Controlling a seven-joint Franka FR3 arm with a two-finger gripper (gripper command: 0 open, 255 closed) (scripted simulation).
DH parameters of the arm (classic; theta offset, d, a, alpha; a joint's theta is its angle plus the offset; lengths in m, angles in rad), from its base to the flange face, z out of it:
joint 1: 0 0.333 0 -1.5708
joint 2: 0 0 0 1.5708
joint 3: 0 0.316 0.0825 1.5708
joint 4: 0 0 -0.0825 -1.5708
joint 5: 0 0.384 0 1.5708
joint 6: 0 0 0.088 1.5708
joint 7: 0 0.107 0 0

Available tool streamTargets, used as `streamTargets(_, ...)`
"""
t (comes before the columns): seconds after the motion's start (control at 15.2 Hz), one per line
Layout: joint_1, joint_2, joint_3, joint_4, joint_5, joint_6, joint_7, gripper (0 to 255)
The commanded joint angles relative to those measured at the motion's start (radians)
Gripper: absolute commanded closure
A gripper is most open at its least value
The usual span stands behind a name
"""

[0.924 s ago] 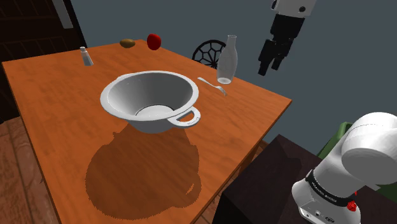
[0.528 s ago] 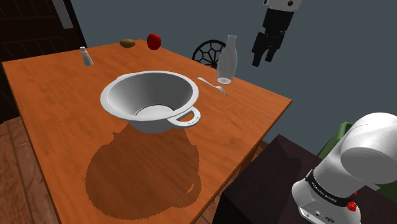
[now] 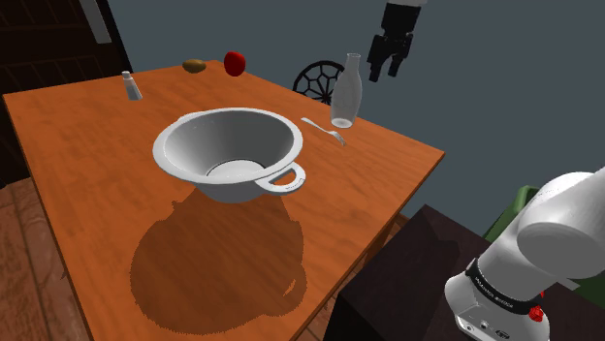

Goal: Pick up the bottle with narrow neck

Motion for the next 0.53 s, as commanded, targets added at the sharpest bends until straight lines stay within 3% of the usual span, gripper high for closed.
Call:
streamTargets(0.0, -0.006, 0.079, -0.014, 0.079, -0.005, -0.001, -0.023, 0)
streamTargets(0.46, -0.035, 0.354, -0.058, 0.412, 0.001, -0.061, -0.103, 0)
